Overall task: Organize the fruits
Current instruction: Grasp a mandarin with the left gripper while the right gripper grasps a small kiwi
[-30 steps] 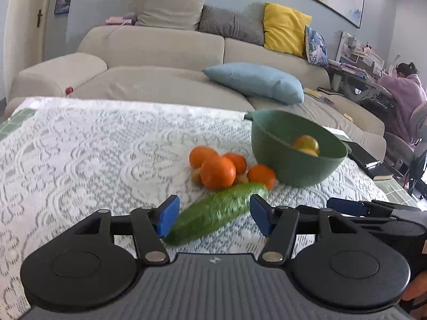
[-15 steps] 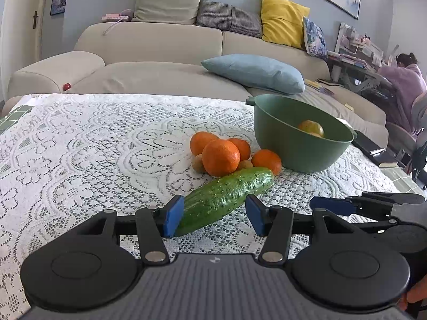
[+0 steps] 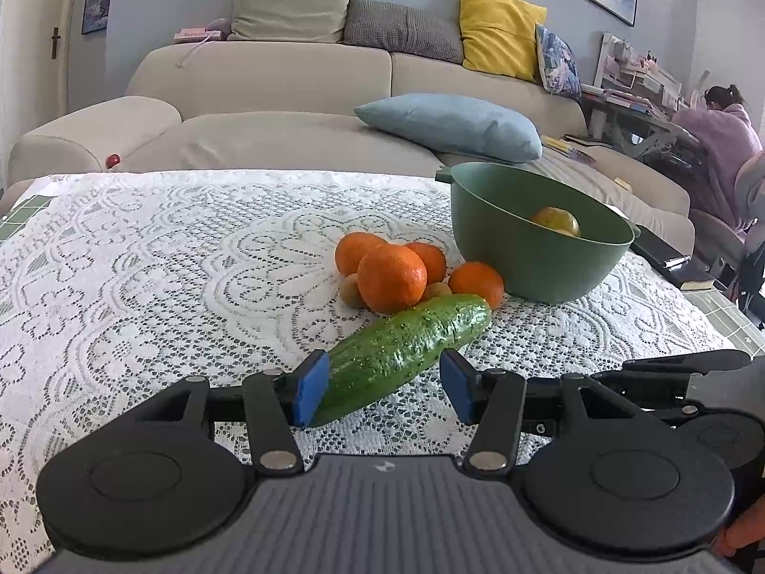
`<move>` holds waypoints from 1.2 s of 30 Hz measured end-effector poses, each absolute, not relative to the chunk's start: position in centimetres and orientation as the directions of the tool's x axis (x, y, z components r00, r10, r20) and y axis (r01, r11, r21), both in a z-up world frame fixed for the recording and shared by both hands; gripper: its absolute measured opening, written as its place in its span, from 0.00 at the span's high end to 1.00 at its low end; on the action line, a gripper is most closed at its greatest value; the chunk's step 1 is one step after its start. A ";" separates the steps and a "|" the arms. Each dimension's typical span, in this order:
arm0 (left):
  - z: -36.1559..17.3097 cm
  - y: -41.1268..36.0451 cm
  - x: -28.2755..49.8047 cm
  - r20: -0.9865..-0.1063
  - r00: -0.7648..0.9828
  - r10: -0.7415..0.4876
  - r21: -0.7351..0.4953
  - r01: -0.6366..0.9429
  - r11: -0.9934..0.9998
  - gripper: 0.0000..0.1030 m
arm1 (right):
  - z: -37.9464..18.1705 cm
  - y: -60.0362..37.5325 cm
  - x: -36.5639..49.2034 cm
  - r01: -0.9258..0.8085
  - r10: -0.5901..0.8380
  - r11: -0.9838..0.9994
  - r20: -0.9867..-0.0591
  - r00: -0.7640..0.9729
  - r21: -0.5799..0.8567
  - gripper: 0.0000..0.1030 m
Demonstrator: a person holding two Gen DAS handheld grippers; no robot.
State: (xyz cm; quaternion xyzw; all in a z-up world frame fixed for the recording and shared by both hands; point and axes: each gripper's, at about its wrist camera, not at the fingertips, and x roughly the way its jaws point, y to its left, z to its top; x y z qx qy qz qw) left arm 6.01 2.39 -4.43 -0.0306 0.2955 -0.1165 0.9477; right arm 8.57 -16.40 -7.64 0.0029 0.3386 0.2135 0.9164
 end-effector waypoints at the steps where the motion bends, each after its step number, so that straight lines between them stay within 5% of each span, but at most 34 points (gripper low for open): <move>1: -4.4 2.3 6.1 -0.553 0.799 -0.236 -0.122 0.203 0.972 0.39 | -7.6 -16.4 8.6 -0.390 0.393 0.909 -0.620 0.680 0.148 0.79; 26: -4.7 -0.6 13.0 -0.557 0.806 -0.202 -0.087 0.186 0.979 0.33 | -6.3 -18.1 10.5 -0.314 0.334 0.939 -0.571 0.750 0.137 0.80; 36: -4.9 -0.7 13.1 -0.562 0.806 -0.185 -0.063 0.181 0.981 0.50 | -6.6 -18.0 10.6 -0.313 0.334 0.939 -0.583 0.741 0.140 0.80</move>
